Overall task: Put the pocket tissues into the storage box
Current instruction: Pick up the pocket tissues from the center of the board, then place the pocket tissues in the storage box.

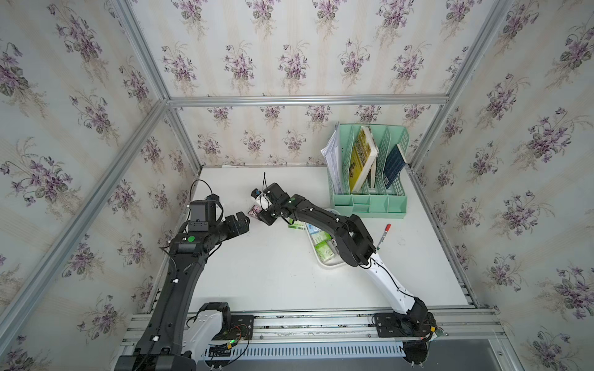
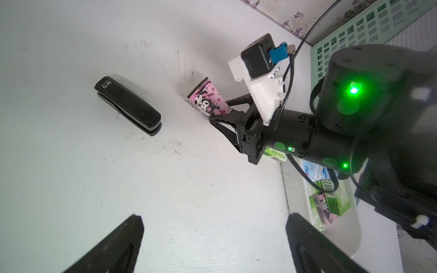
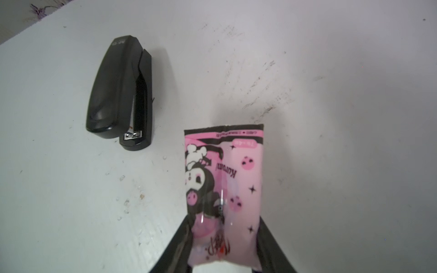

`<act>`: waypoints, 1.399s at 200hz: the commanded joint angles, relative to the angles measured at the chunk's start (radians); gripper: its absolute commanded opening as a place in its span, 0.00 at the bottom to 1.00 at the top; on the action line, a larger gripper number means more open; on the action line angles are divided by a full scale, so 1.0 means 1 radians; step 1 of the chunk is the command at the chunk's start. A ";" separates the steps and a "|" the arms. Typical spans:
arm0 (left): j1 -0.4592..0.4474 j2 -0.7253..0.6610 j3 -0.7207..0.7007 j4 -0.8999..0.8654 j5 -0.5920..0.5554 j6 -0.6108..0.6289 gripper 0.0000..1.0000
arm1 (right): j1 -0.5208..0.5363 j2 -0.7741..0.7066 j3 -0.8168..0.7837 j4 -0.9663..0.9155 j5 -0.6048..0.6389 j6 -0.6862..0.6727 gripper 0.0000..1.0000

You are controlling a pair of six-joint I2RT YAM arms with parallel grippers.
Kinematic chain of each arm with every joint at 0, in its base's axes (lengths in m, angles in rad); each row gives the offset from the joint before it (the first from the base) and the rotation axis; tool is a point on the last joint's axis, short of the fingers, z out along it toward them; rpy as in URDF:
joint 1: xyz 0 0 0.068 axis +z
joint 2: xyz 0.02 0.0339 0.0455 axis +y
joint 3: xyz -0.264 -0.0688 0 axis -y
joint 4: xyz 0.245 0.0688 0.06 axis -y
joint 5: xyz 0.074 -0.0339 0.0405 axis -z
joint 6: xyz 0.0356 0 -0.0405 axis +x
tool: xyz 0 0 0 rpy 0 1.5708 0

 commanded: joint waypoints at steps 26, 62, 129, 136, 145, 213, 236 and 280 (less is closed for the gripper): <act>0.000 0.000 -0.003 0.020 0.031 -0.016 0.99 | -0.004 -0.203 -0.165 0.085 -0.016 0.050 0.34; -0.023 0.015 -0.003 0.046 0.048 -0.027 0.99 | -0.044 -0.469 -0.491 0.211 -0.044 0.106 0.34; -0.191 0.092 0.009 0.147 -0.009 -0.060 0.99 | -0.138 -0.931 -0.994 0.225 0.005 0.168 0.34; -0.222 0.113 0.013 0.161 -0.022 -0.062 0.99 | -0.141 -0.977 -1.040 0.218 0.024 0.174 0.35; -0.263 0.141 0.022 0.180 -0.039 -0.063 0.99 | -0.144 -1.031 -1.103 0.208 0.041 0.189 0.34; -0.398 0.310 0.082 0.291 -0.077 -0.102 0.99 | -0.148 -1.335 -1.490 0.181 0.076 0.378 0.34; -0.413 0.339 0.109 0.290 -0.082 -0.102 0.99 | -0.147 -1.363 -1.567 0.227 0.058 0.435 0.33; -0.421 0.349 0.131 0.269 -0.096 -0.093 0.99 | -0.148 -1.312 -1.588 0.252 0.087 0.443 0.34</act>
